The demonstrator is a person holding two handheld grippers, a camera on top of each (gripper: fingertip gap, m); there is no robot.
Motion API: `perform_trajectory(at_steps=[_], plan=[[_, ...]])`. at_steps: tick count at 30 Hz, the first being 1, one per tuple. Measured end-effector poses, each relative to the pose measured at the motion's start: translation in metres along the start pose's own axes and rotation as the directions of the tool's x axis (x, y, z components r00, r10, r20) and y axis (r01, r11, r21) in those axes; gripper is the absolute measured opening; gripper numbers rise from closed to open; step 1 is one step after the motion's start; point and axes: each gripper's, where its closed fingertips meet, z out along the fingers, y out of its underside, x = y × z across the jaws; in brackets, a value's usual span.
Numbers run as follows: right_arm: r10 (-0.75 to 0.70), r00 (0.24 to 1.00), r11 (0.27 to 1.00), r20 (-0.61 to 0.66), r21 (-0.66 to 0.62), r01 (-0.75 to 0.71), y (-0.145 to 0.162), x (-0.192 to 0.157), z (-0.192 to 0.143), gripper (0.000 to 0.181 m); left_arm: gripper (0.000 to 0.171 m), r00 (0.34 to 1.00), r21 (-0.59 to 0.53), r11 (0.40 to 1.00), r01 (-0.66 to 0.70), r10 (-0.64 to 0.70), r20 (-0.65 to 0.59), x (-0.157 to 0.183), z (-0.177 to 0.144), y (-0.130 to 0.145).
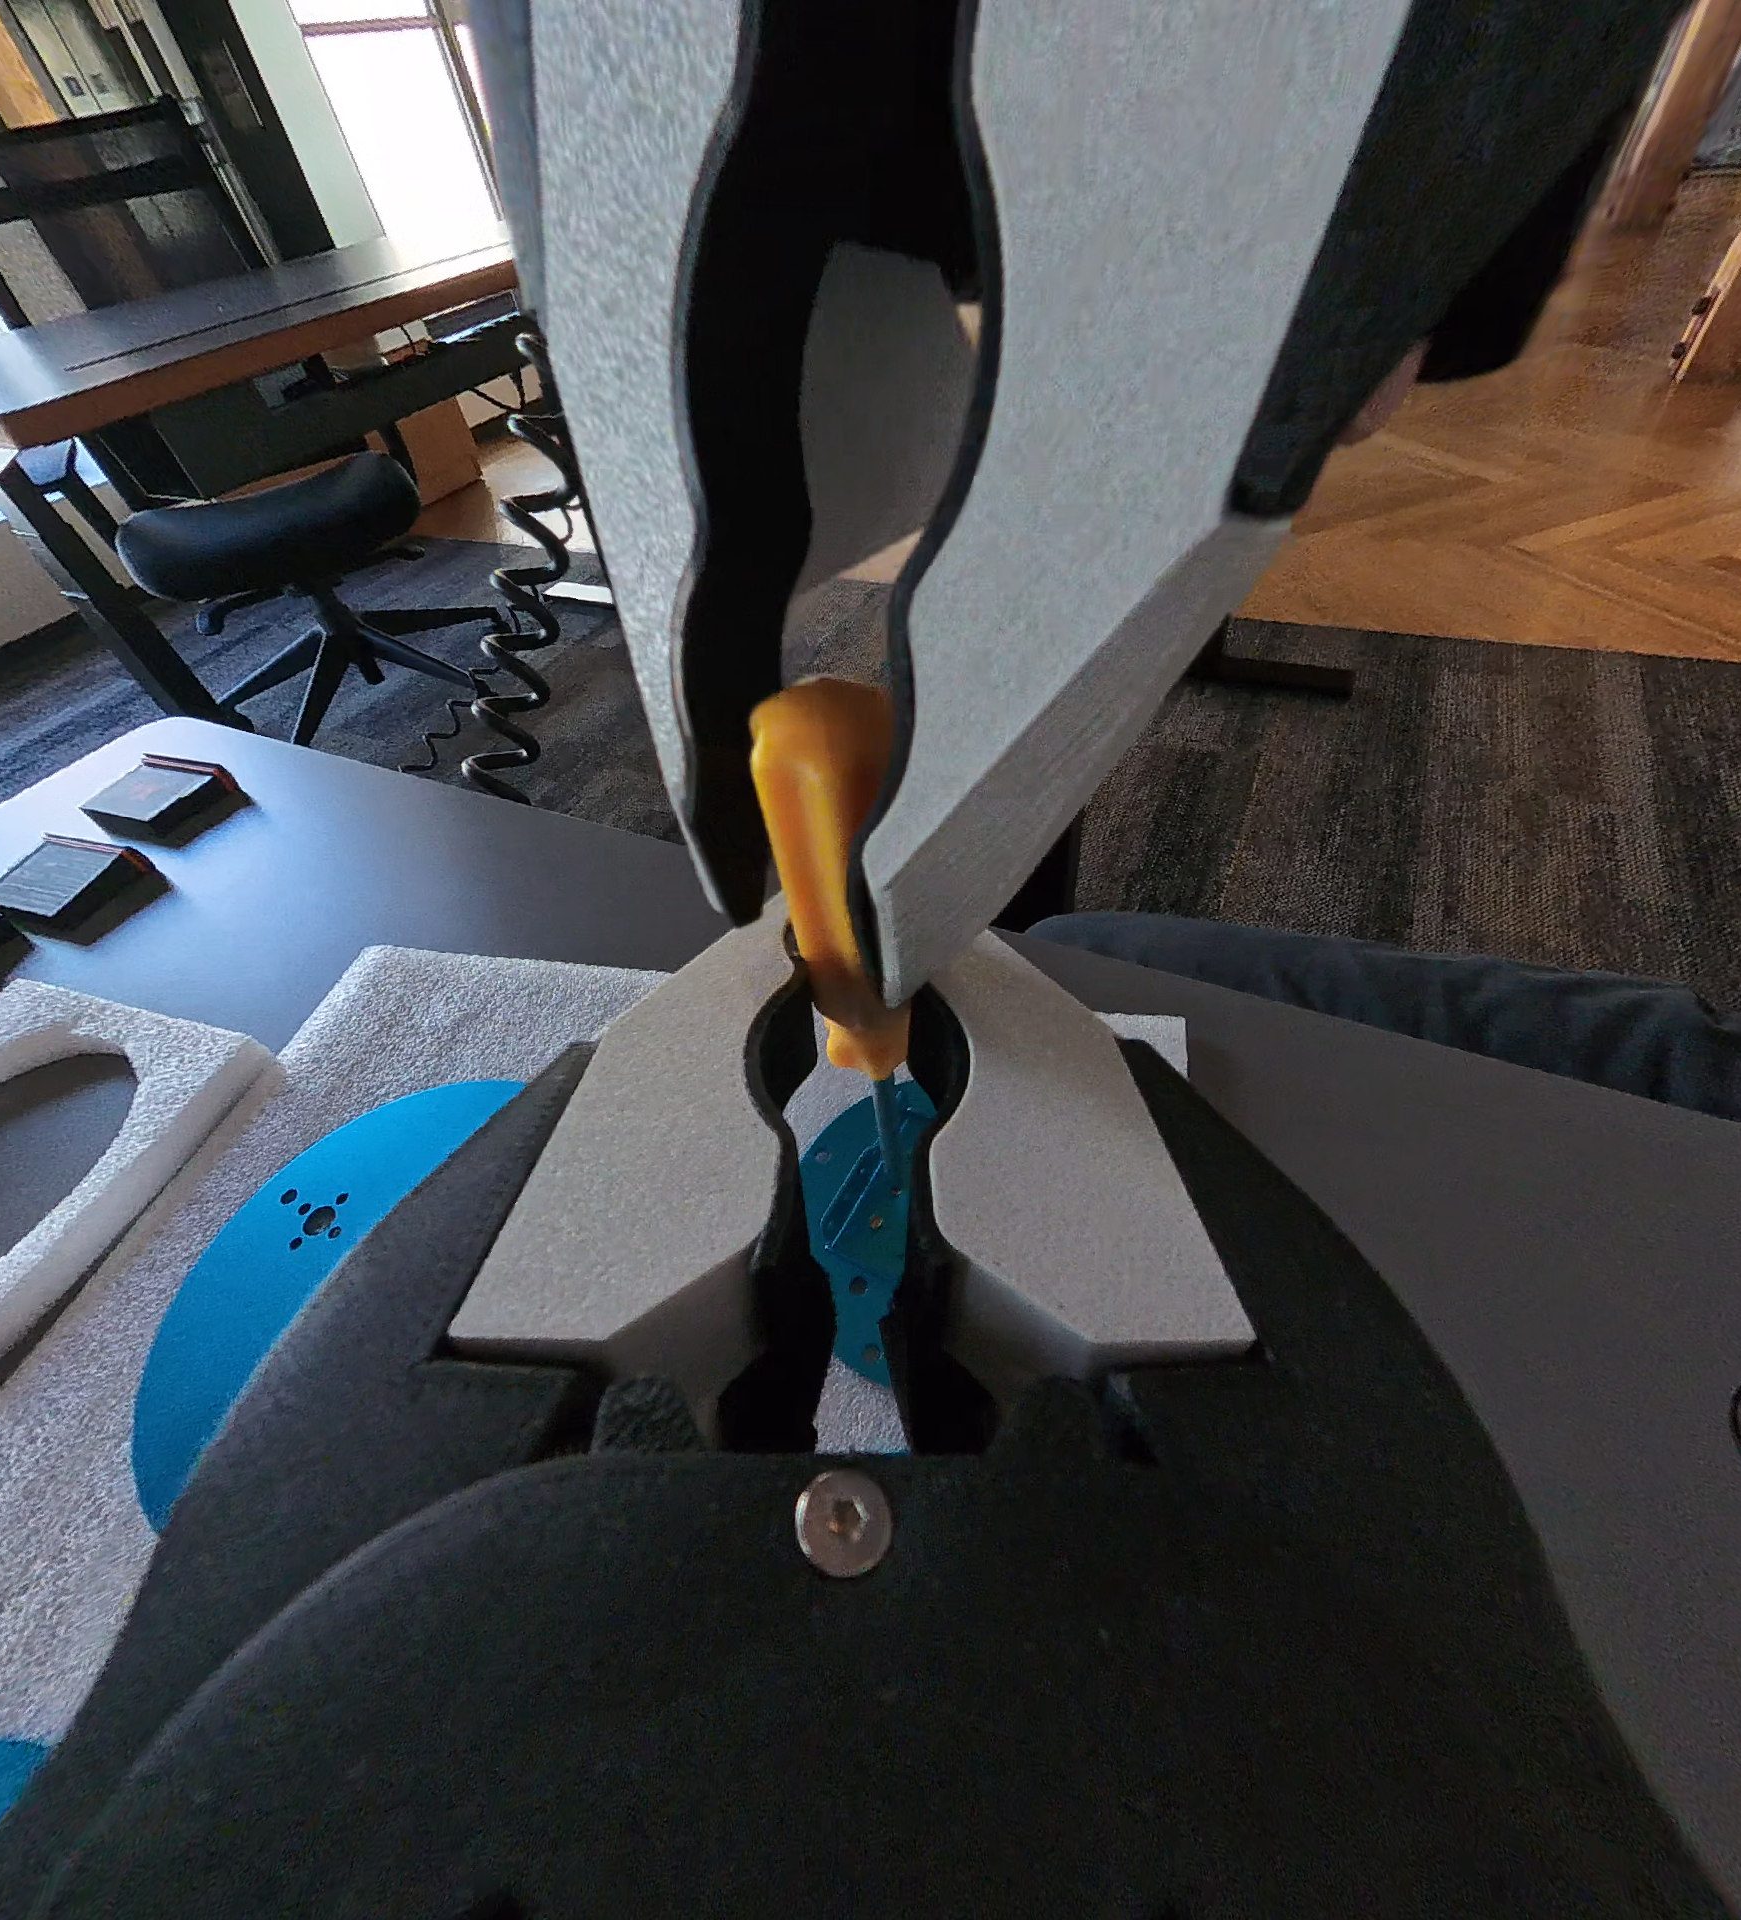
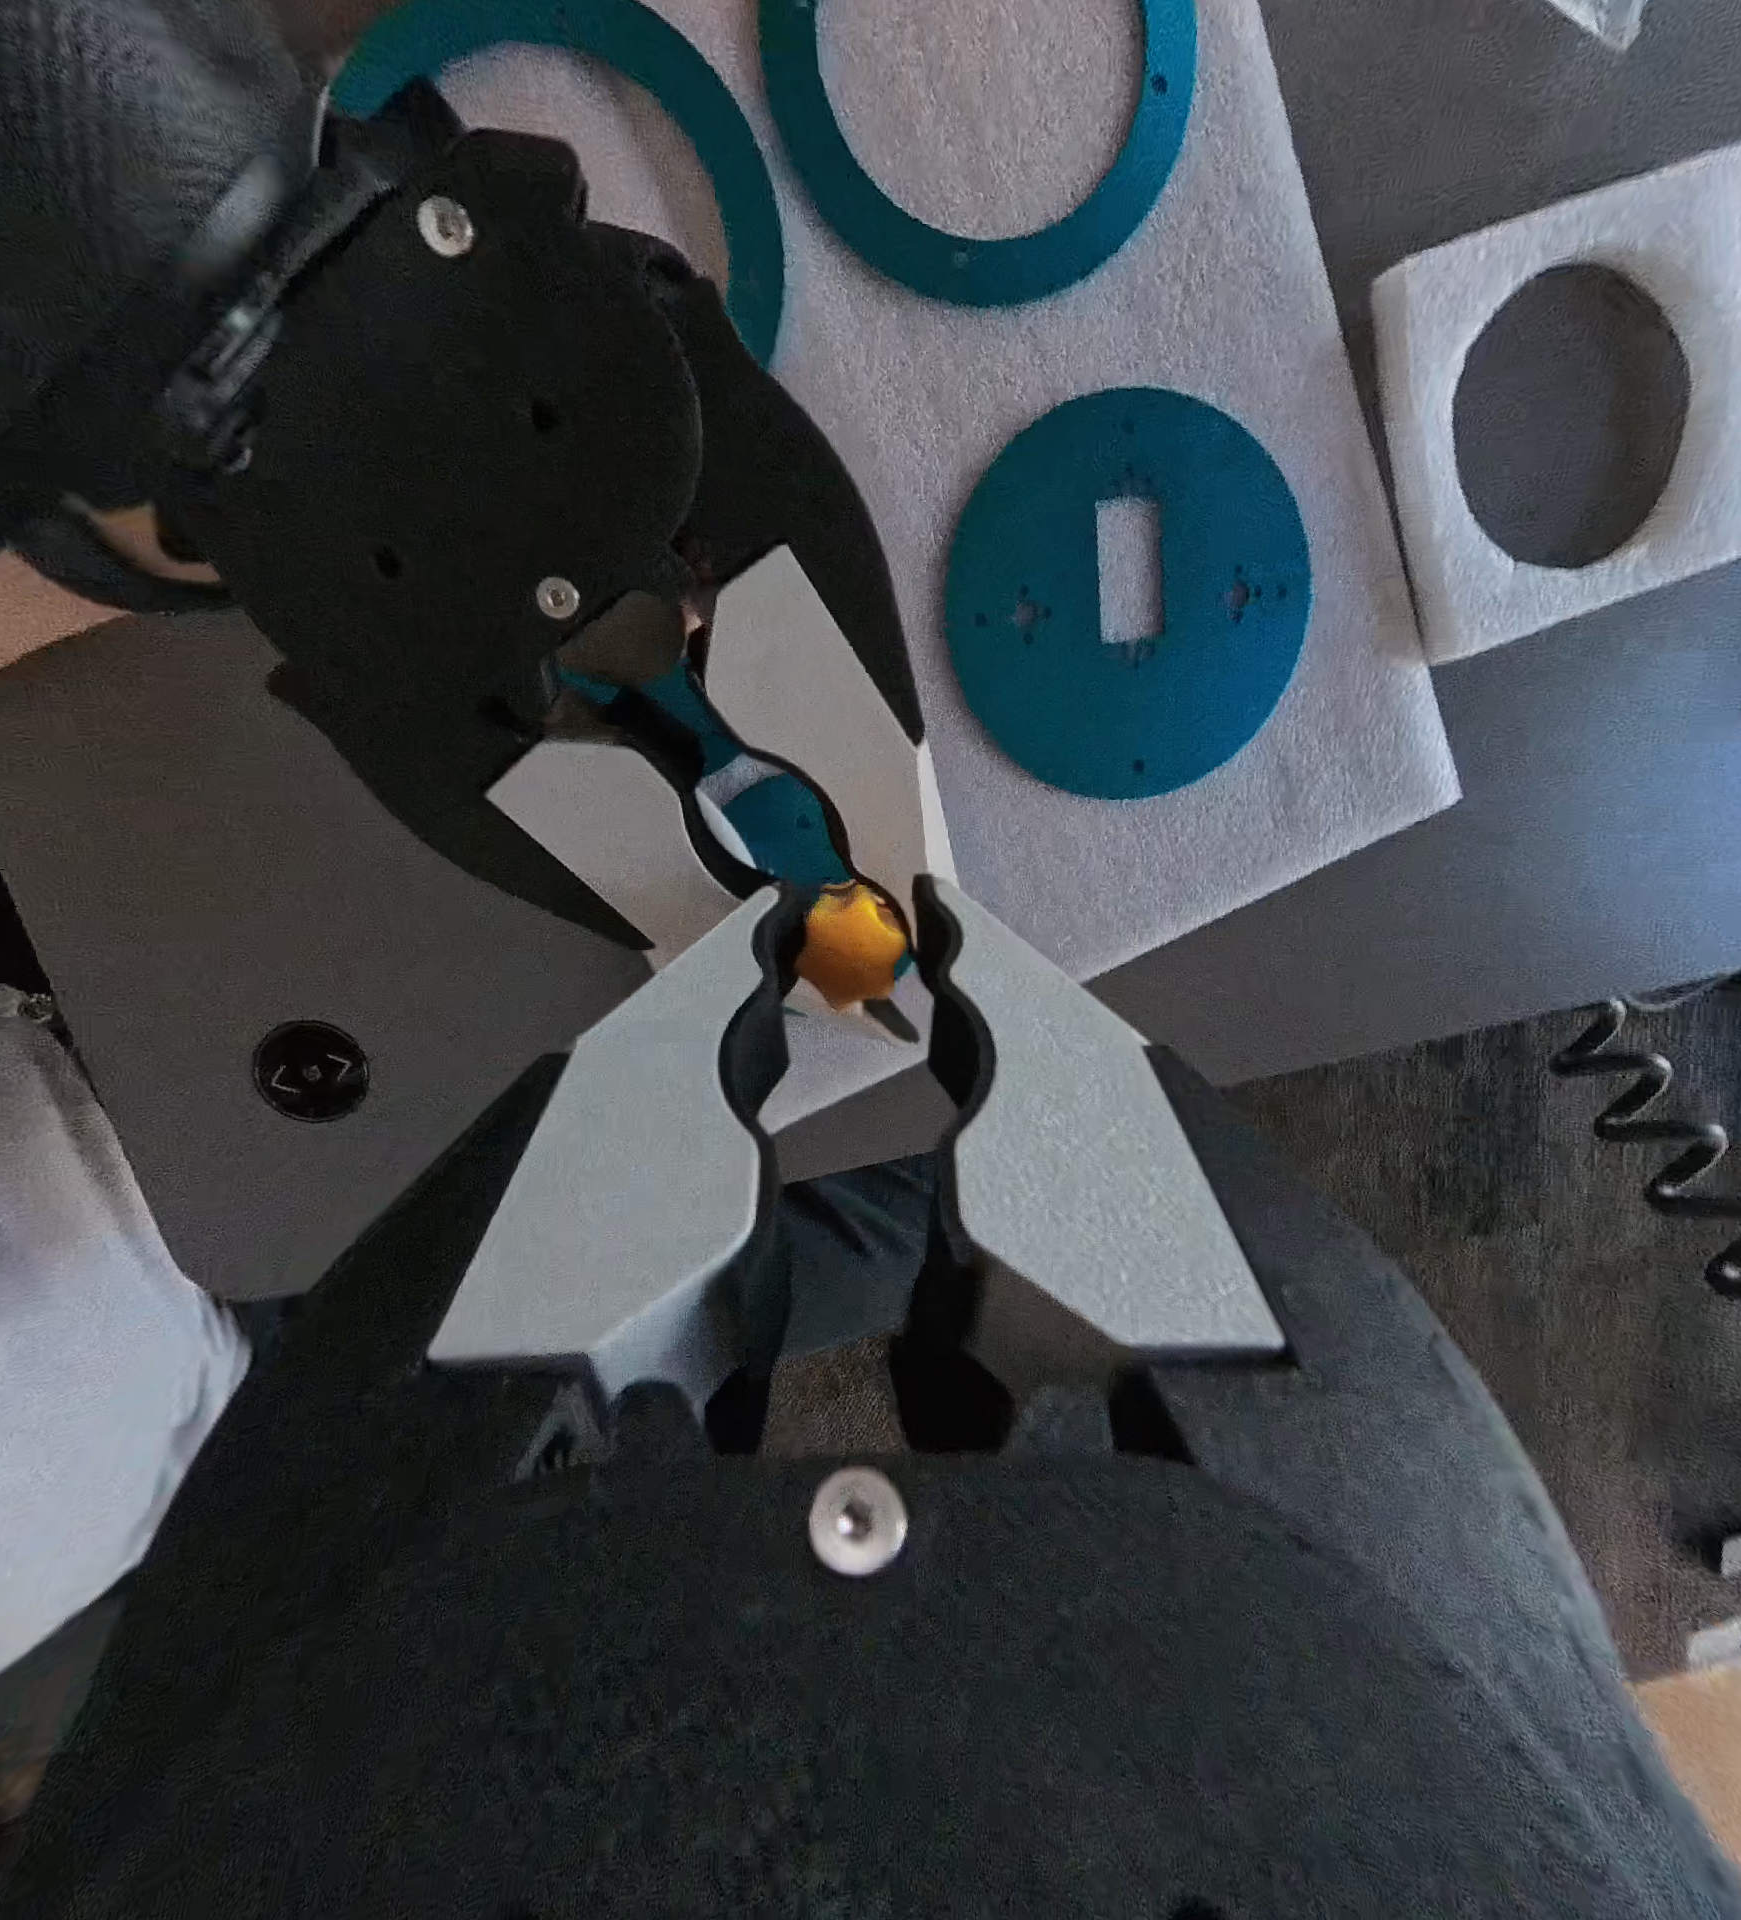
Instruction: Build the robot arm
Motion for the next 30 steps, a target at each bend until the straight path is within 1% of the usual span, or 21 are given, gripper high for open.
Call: perform_trajectory(at_steps=[2,4,7,9,12,14,15,17,18,19,20,22,24,27,29,30], plan=[[-0.071,0.996,0.996,0.058,0.063,0.067,-0.002,-0.004,0.0,0.018,0.009,1.0,0.003,1.0,0.002,-0.002,0.001,0.0,0.001,0.0],[-0.075,0.992,0.989,0.097,0.137,0.062,-0.004,-0.004,0.0,0.018,0.009,1.0,0.004,1.0,0.007,-0.007,0.002,0.0,0.002,-0.001],[0.042,0.991,0.966,0.128,0.249,-0.073,-0.005,0.0,0.0,0.019,0.009,1.0,0.001,1.0,0.018,-0.018,0.018,-0.002,0.003,-0.001],[0.138,0.983,0.942,0.119,0.291,-0.167,-0.003,0.002,-0.001,0.019,0.009,0.999,0.001,1.0,0.029,-0.029,0.026,-0.003,0.006,-0.002],[0.27,0.962,0.908,0.045,0.319,-0.271,0.001,0.008,-0.003,0.019,0.01,0.999,-0.001,0.999,0.036,-0.036,0.034,-0.002,0.008,-0.002],[0.324,0.946,0.885,-0.006,0.354,-0.301,0.0,0.01,-0.003,0.018,0.009,0.999,0.001,0.999,0.035,-0.035,0.033,-0.003,0.009,-0.002],[0.315,0.949,0.887,-0.028,0.363,-0.284,0.0,0.01,-0.003,0.018,0.009,0.999,0.002,0.999,0.033,-0.033,0.029,-0.001,0.011,-0.002],[0.216,0.976,0.91,-0.034,0.368,-0.189,0.0,0.007,-0.002,0.018,0.009,0.999,0.005,1.0,0.026,-0.026,0.019,0.001,0.011,-0.002],[0.174,0.985,0.916,-0.011,0.37,-0.158,0.001,0.006,0.0,0.022,0.008,1.0,0.006,1.0,0.025,-0.025,0.008,0.003,0.012,-0.003],[0.161,0.987,0.911,0.015,0.381,-0.154,0.002,0.008,0.003,0.031,0.009,1.0,0.006,1.0,0.026,-0.026,0.005,0.003,0.012,-0.003],[0.145,0.986,0.897,0.084,0.41,-0.167,0.0,0.005,0.004,0.027,0.009,1.0,0.006,1.0,0.024,-0.024,0.005,0.003,0.013,-0.003],[0.121,0.981,0.859,0.152,0.479,-0.18,-0.004,0.004,0.004,0.029,0.009,0.999,0.006,0.999,0.033,-0.033,0.005,0.002,0.012,-0.002],[0.13,0.982,0.826,0.139,0.533,-0.185,-0.005,0.008,0.004,0.027,0.008,0.999,0.007,0.999,0.046,-0.046,0.018,-0.001,0.012,-0.002],[0.206,0.978,0.802,0.037,0.566,-0.191,-0.006,0.016,0.003,0.019,0.009,0.997,-0.003,0.998,0.058,-0.058,0.048,-0.006,0.014,-0.001],[0.267,0.963,0.787,0.023,0.572,-0.232,-0.006,0.014,0.003,0.018,0.009,0.997,0.003,0.998,0.068,-0.068,0.019,-0.004,0.012,-0.001],[0.279,0.96,0.78,0.019,0.578,-0.238,-0.006,0.013,0.002,0.018,0.009,0.998,0.004,0.999,0.052,-0.052,0.019,-0.002,0.011,-0.001]])
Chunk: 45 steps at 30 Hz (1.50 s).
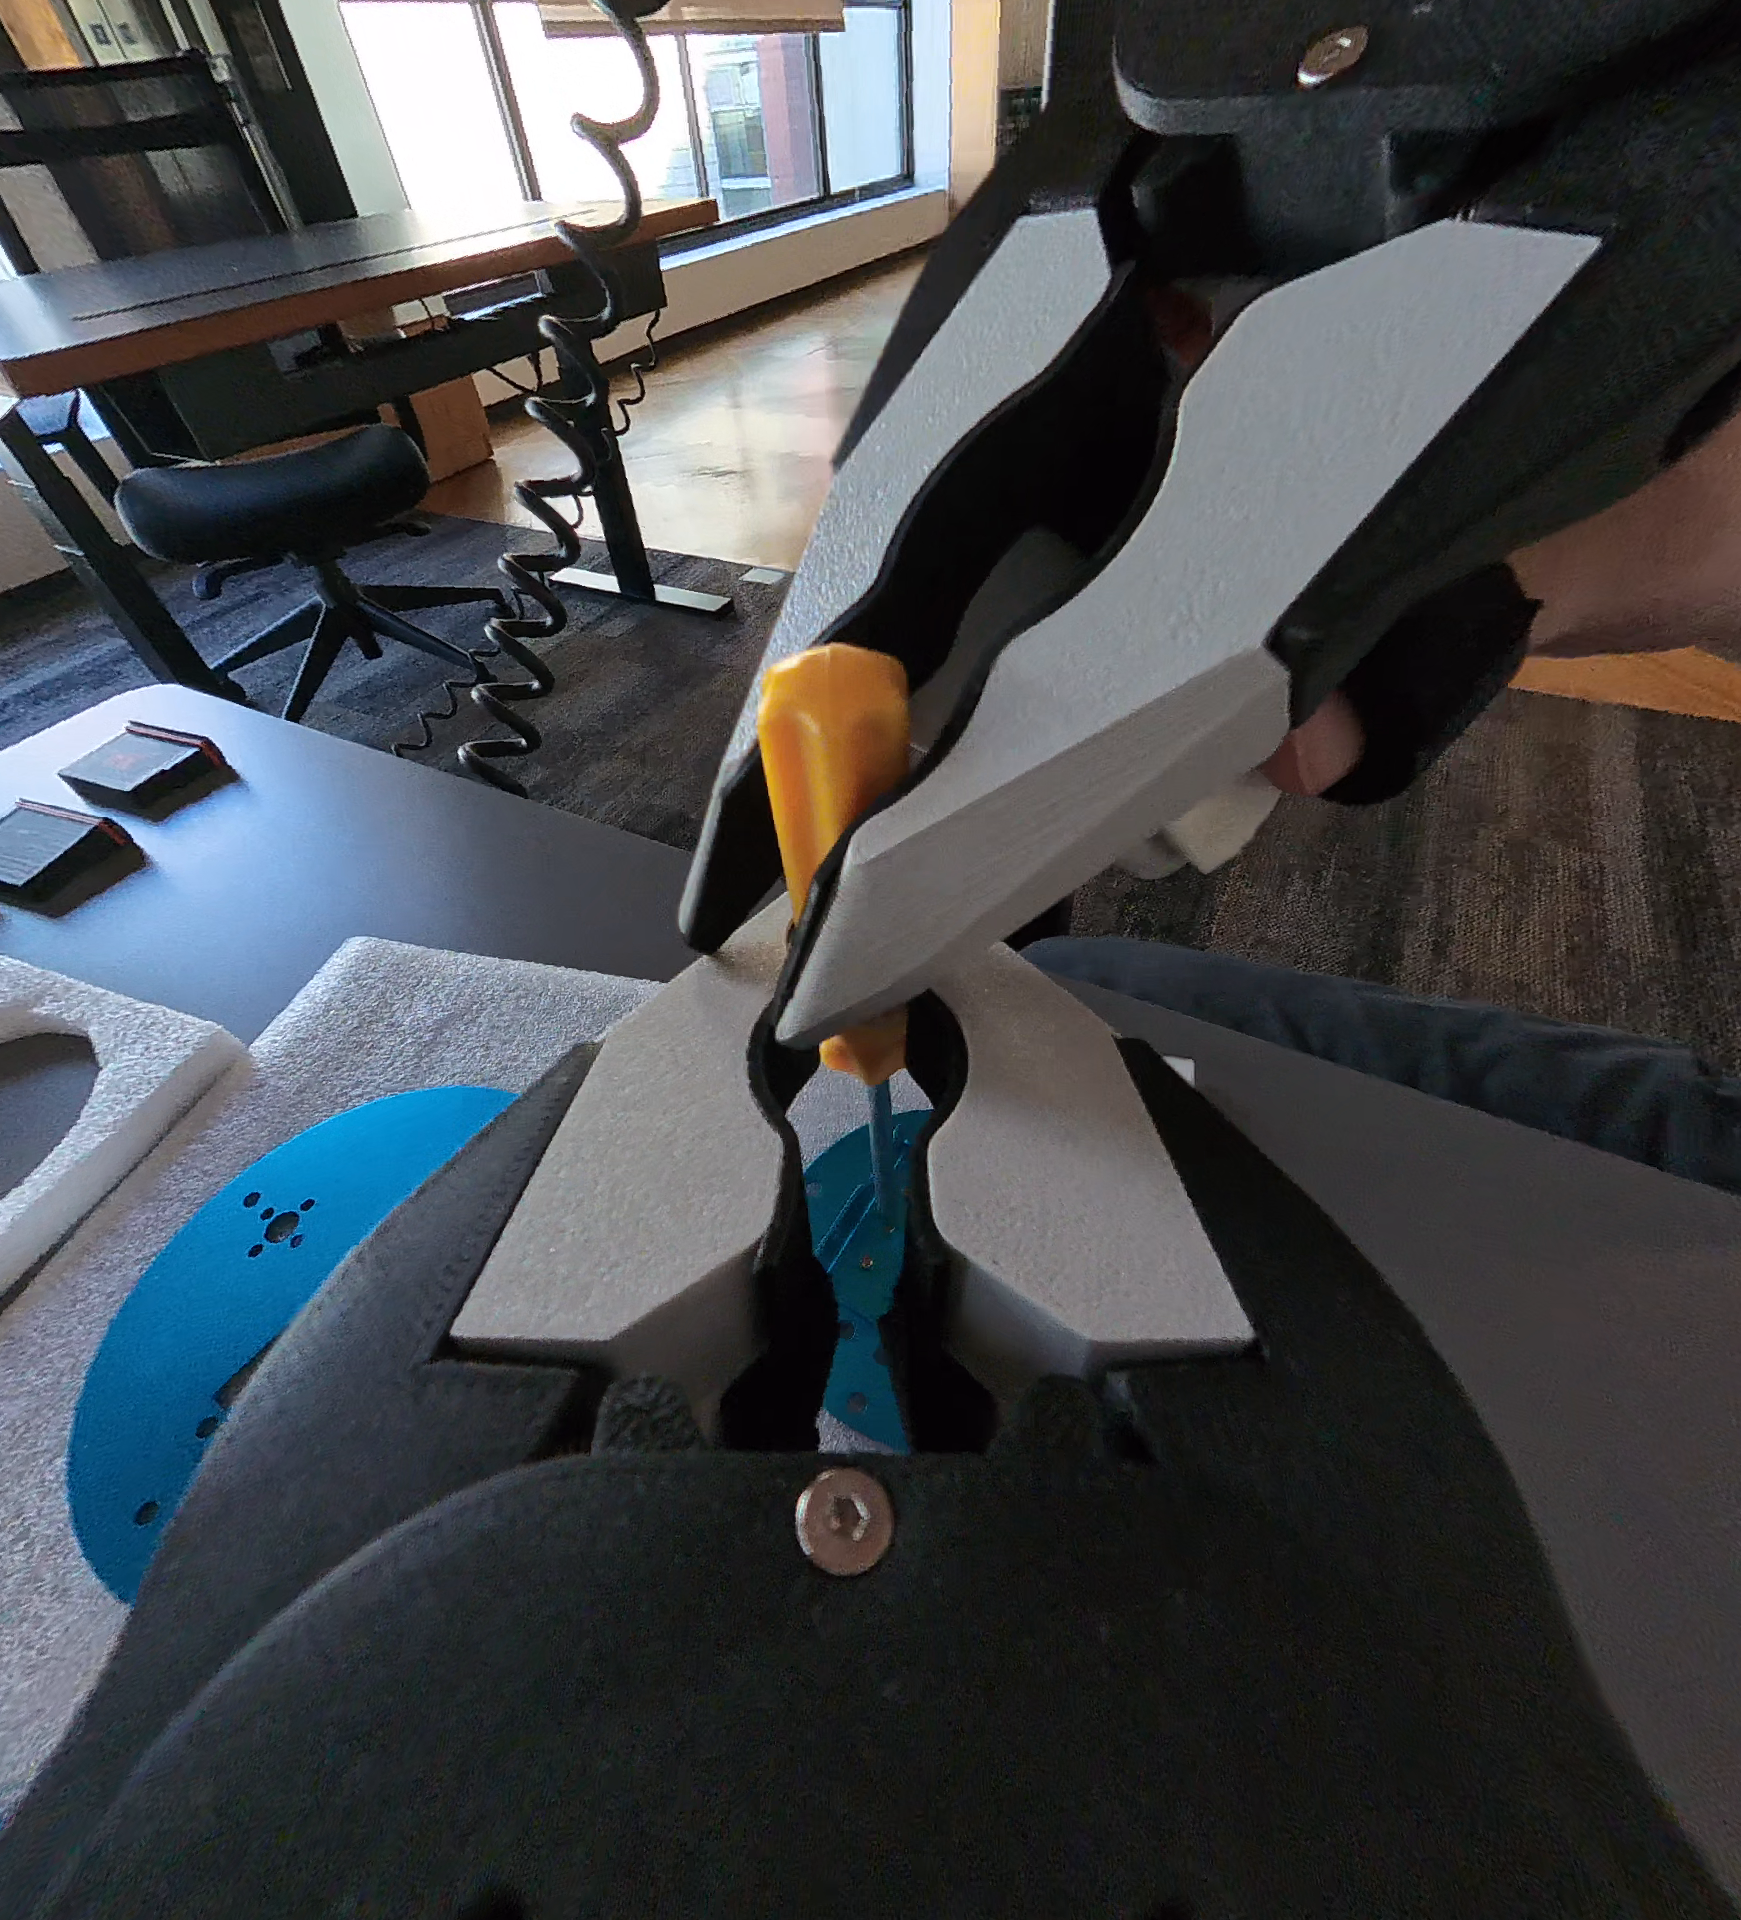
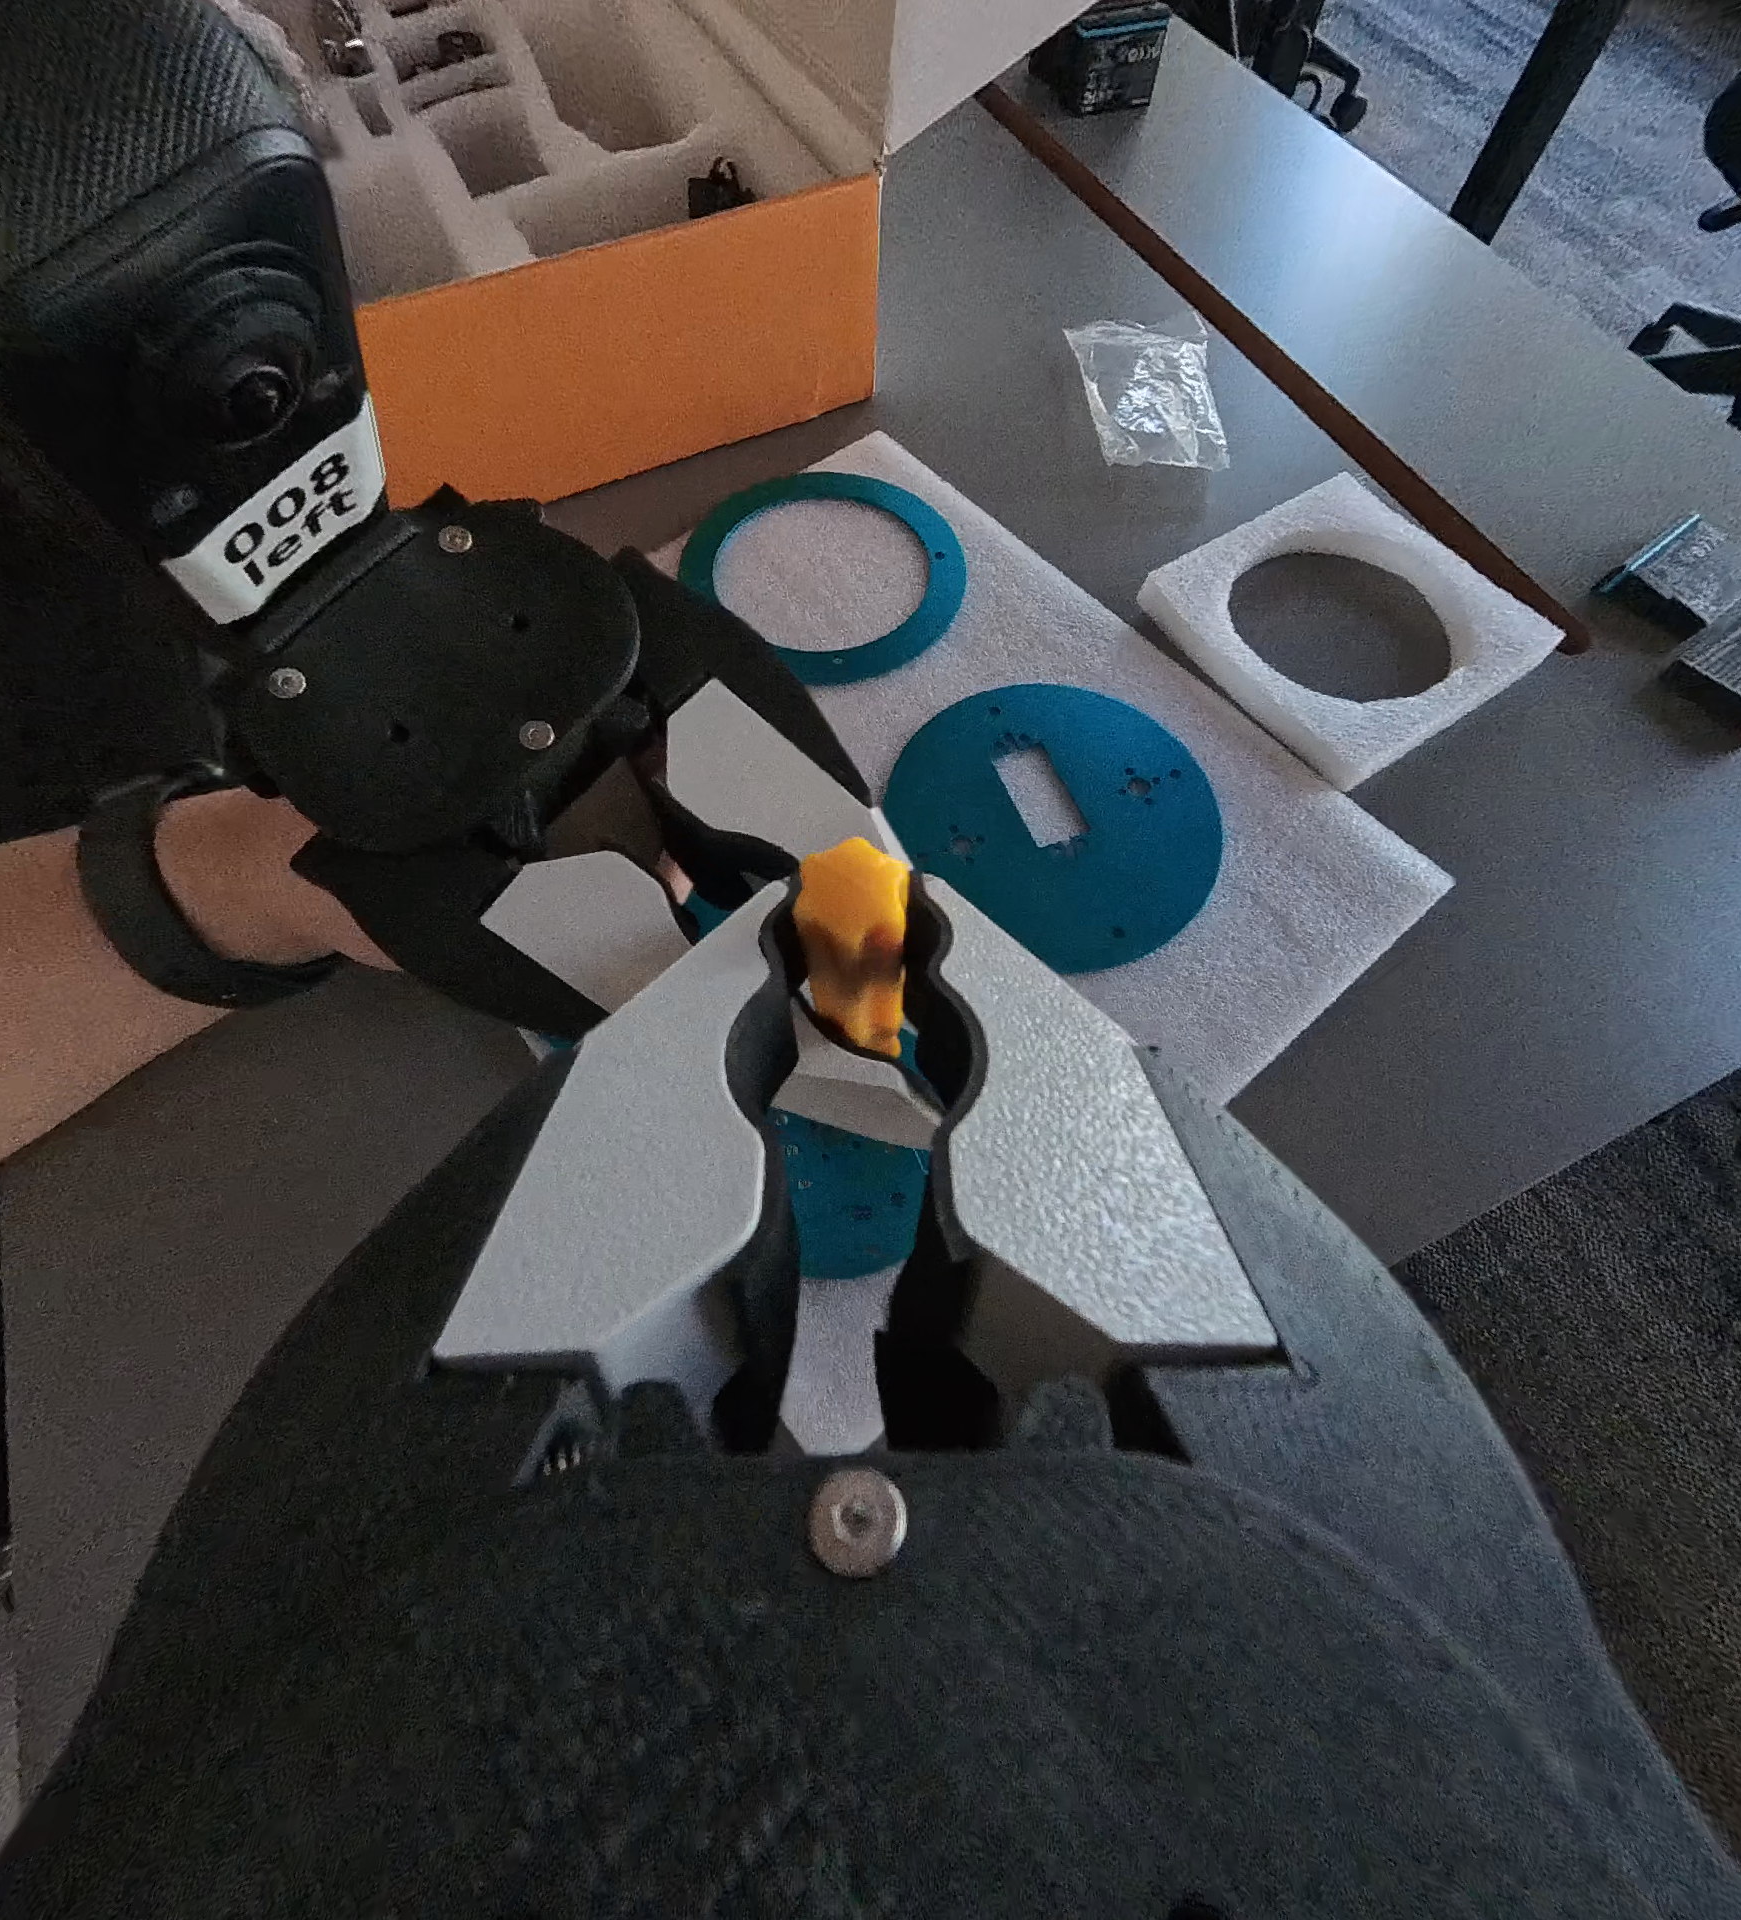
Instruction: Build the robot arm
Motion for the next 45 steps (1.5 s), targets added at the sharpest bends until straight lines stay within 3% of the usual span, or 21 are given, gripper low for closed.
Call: perform_trajectory(at_steps=[4,6,10,14,17,19,25,27,32,34,38,41,43,45], plan=[[-0.036,0.997,0.999,0.067,0.034,0.034,0.001,-0.004,-0.006,0.019,0.008,1.0,-0.003,1.0,-0.027,0.027,-0.01,0.006,0.002,0.0],[-0.04,0.992,0.994,0.117,0.109,0.027,-0.005,-0.002,-0.01,0.024,0.008,1.0,-0.002,1.0,-0.024,0.024,-0.012,0.006,0.003,0.0],[-0.075,0.979,0.981,0.188,0.188,0.039,-0.005,-0.005,-0.013,0.018,0.008,1.0,-0.005,1.0,-0.028,0.027,-0.007,0.004,0.005,0.0],[-0.017,0.997,0.967,0.07,0.256,-0.001,-0.009,0.0,-0.01,0.019,0.009,1.0,-0.012,1.0,-0.004,0.004,0.004,0.001,0.003,0.001],[0.041,0.993,0.948,-0.108,0.319,-0.004,-0.012,0.004,-0.008,0.017,0.009,1.0,-0.016,1.0,-0.009,0.01,0.018,-0.002,0.002,0.003],[0.037,0.989,0.949,-0.14,0.316,0.009,-0.013,0.002,-0.007,0.018,0.009,1.0,-0.011,1.0,-0.002,0.002,0.008,0.0,0.0,0.003],[0.019,0.984,0.933,0.175,0.352,-0.081,-0.014,-0.005,-0.016,0.019,0.009,1.0,-0.015,1.0,-0.016,0.016,0.007,0.002,0.002,0.003],[0.02,0.993,0.929,0.113,0.366,-0.061,-0.013,0.0,-0.016,0.018,0.009,1.0,-0.019,1.0,-0.014,0.014,0.018,0.001,0.004,0.003],[0.121,0.97,0.909,-0.212,0.416,-0.023,-0.014,0.009,-0.016,0.018,0.009,0.999,-0.031,0.999,-0.03,0.031,0.038,-0.001,0.003,0.005],[0.112,0.962,0.916,-0.249,0.401,-0.003,-0.013,0.006,-0.018,0.018,0.009,0.999,-0.025,0.999,-0.036,0.036,0.029,0.001,0.002,0.006],[0.019,0.997,0.937,-0.07,0.35,0.007,-0.016,0.003,-0.02,0.025,0.009,0.999,-0.021,0.999,-0.036,0.037,0.026,0.001,0.003,0.005],[0.029,0.994,0.933,0.108,0.354,-0.066,-0.015,0.001,-0.021,0.017,0.009,1.0,-0.013,1.0,-0.02,0.021,0.016,0.0,0.003,0.004],[0.017,0.995,0.935,0.098,0.351,-0.051,-0.014,0.002,-0.021,0.017,0.009,1.0,-0.015,1.0,-0.019,0.019,0.015,0.0,0.004,0.005],[0.02,1.0,0.936,-0.007,0.351,-0.016,-0.013,0.004,-0.021,0.018,0.009,1.0,-0.017,1.0,-0.015,0.016,0.009,0.001,0.003,0.005]])
